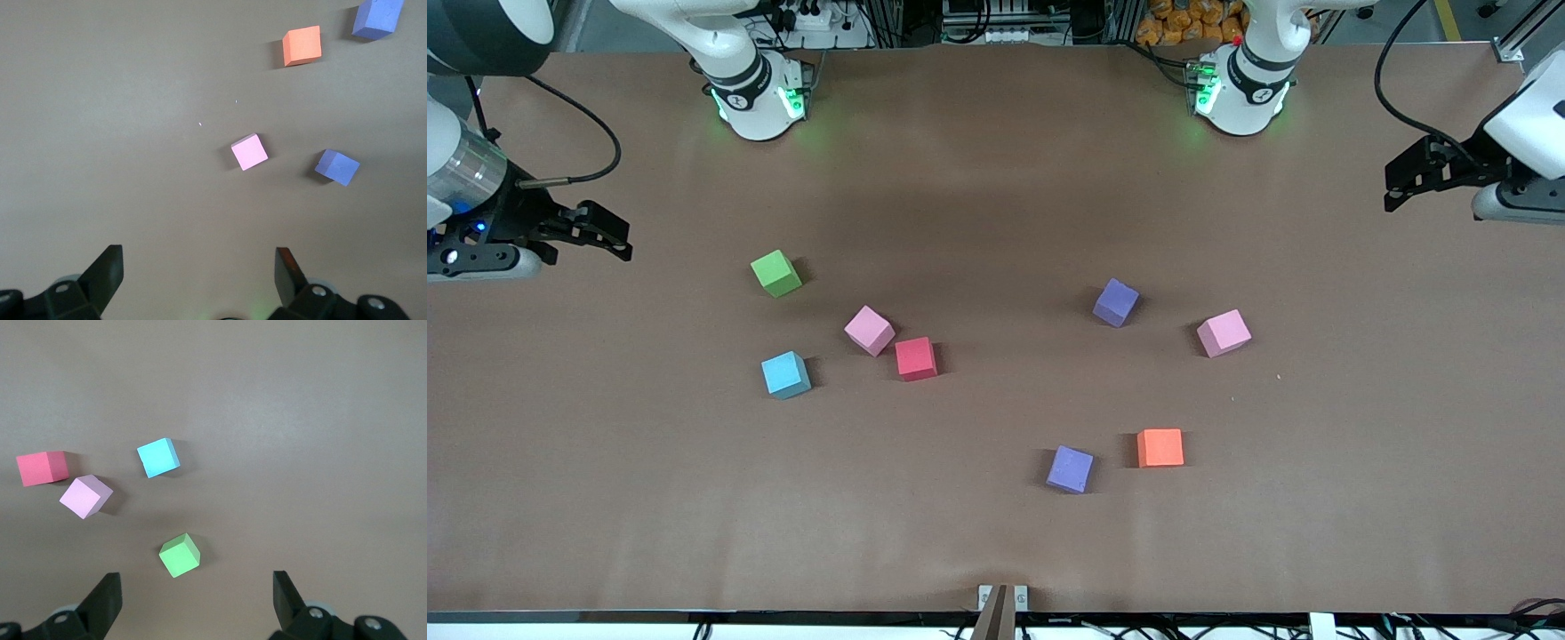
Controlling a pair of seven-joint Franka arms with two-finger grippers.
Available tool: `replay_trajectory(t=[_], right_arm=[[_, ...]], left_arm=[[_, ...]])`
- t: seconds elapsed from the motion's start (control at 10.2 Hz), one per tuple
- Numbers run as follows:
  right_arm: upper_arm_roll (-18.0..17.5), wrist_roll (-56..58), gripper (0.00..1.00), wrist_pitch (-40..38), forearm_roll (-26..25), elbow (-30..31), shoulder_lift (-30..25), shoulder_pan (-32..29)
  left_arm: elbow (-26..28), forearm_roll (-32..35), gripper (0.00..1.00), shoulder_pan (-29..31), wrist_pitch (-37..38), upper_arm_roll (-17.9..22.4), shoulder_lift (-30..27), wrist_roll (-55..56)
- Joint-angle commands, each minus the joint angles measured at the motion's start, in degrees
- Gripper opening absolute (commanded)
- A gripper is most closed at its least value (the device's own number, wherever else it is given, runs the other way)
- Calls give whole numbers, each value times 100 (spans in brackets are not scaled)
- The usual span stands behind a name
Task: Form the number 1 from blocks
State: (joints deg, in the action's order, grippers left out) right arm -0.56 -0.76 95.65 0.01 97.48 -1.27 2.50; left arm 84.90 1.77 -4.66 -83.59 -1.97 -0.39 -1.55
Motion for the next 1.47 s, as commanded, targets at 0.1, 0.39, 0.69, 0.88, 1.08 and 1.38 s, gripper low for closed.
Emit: replay_trajectory(t=[0.1, 0.39, 0.69, 0.88, 1.08, 1.38], right_arm=[[-49, 94, 100, 59, 104, 158, -137, -118], [-49, 94, 100, 33, 104, 158, -145, -144], [-49, 94, 100, 41, 104, 158, -145, -144], [-49, 94, 100, 50, 104, 158, -136, -144], [-58, 85, 100, 50, 104, 140, -128, -144], [-58, 103, 100, -151, 8, -447, 83, -170]], left_arm=[[-35, -107, 100, 9, 132, 22, -31, -92], [52, 24, 100, 9, 132, 30, 83, -108], [299, 157, 100, 1, 123, 4, 494, 224], [360, 157, 100, -43, -34, -5, 899, 252], [972, 130, 100, -87, -839, -14, 945, 513], [1825, 95, 100, -122, -2017, -48, 1015, 953]])
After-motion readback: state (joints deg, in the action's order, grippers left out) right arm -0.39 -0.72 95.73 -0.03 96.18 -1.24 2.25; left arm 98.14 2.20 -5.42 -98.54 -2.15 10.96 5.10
